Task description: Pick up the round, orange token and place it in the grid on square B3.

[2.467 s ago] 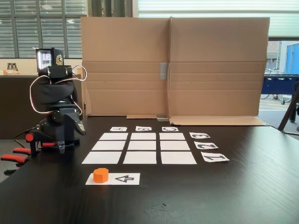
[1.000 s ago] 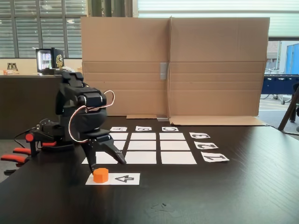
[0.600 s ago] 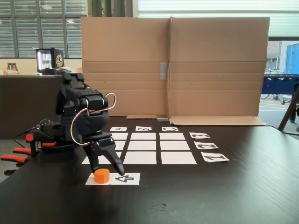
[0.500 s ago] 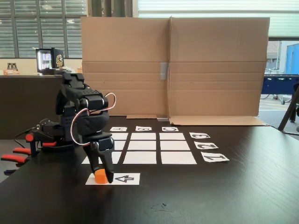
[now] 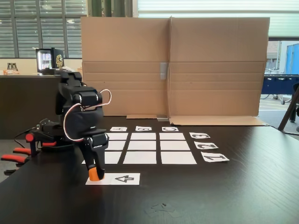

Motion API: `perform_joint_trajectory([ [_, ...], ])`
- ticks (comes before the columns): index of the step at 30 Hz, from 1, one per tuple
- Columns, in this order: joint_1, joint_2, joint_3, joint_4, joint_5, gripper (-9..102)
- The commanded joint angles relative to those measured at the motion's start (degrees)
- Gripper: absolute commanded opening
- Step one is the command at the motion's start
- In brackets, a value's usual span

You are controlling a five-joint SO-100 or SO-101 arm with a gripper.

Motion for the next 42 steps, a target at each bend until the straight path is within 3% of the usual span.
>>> perform_joint_trajectory([
  [1,0.26,8.79,0.53,-0.26,-1.93,-1],
  [7,-1.49,19.60,3.87,0.97,-5.27,-1],
  [14,-9.93,33.22,8.88,7.21,-7.12,-1],
  [27,-43.24,54.32,18.37,9.76,-1.14,-1],
  [42,-77.17,47.99,18.19,9.40,12.13,-1],
])
